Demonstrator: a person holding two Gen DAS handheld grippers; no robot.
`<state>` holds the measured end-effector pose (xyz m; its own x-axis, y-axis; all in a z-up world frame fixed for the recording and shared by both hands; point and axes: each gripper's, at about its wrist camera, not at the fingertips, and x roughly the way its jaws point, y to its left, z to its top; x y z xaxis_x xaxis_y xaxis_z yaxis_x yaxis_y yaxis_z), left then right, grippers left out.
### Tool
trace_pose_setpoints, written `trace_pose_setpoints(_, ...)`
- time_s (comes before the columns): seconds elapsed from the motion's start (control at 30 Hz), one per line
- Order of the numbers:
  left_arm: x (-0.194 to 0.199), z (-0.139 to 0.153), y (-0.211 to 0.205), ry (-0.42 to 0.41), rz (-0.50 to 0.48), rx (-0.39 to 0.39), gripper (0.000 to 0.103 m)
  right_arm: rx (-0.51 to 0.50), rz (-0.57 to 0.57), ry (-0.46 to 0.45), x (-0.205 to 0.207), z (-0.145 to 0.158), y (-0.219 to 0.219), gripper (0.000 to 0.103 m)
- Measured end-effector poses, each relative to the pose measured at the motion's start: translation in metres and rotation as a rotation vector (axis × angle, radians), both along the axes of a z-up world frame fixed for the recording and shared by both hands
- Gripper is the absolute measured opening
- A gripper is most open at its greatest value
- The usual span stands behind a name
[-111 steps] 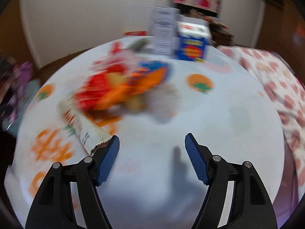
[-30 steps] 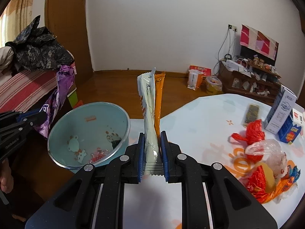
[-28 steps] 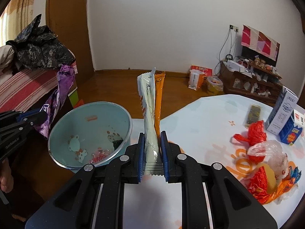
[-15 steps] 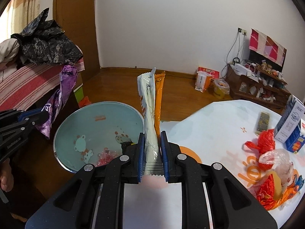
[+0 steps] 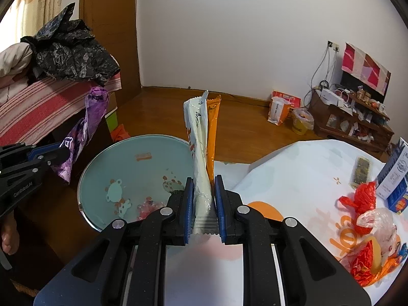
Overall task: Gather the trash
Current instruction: 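Carry both wrappers over the blue bin and open both grippers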
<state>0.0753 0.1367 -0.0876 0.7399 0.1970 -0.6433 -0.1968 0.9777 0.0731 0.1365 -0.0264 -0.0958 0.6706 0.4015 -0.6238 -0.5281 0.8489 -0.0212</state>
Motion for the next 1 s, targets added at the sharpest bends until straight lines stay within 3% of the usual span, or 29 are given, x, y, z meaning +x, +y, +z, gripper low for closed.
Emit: trace_pose_setpoints(1.0,-0.002,-0.003,0.005,0.004,0.020,-0.005,0.012,-0.017,0.038,0.004,0.002,0.000,0.016,0.017)
